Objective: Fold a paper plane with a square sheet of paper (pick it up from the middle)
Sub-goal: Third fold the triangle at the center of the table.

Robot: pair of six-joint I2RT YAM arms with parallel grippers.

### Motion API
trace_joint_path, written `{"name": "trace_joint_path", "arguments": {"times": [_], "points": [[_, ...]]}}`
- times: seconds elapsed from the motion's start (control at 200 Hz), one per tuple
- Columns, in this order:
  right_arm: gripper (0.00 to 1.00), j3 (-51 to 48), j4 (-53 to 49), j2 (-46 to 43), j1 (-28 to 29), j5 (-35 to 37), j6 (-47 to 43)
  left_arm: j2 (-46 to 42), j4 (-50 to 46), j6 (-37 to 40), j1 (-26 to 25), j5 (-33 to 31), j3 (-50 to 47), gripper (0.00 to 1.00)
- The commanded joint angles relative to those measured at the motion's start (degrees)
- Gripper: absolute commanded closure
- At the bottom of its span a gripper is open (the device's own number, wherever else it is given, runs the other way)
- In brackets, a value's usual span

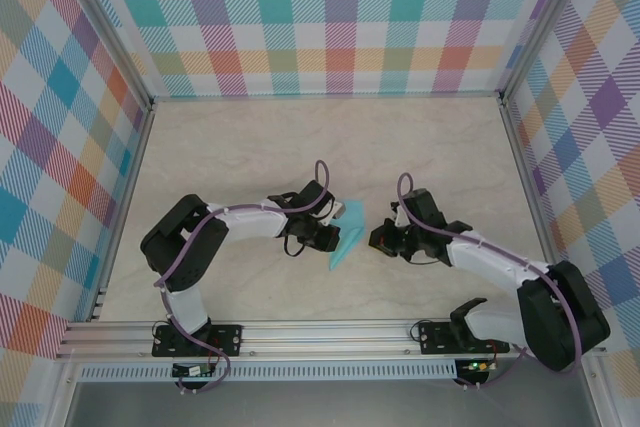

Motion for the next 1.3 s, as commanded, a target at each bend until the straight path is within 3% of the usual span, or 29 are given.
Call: {"name": "trace_joint_path", "arguments": {"times": [0.0, 0.095, 0.225, 0.465, 0.73, 1.295], "points": [[1.0, -1.52, 8.72, -1.14, 2.82, -0.84, 5.15, 2.32, -1.42, 1.55, 0.4, 0.03, 0.57, 0.96], [1.0, -1.21, 7.79, 0.71, 3.97, -0.11, 5.4, 2.12, -1.91, 1.71, 0.43, -0.05, 0.92, 0.96], [0.95, 4.16, -1.87, 2.37, 3.15, 8.7, 0.91, 1.81, -2.33, 1.81, 0.39, 0.0, 0.96, 0.96], [1.0, 19.0, -5.62, 18.42, -5.07, 3.61, -6.96, 1.88, -2.42, 1.4, 0.44, -0.11, 0.96, 0.96], [1.0, 31.38, -10.96, 35.44, -5.62, -1.39, -12.14, 1.8, -2.44, 1.55, 0.44, -0.16, 0.65, 0.96], [1.0, 33.71, -16.73, 41.69, -5.61, 1.29, -18.1, 0.87, -6.52, 3.04, 0.39, 0.13, 4.14, 0.95]]}}
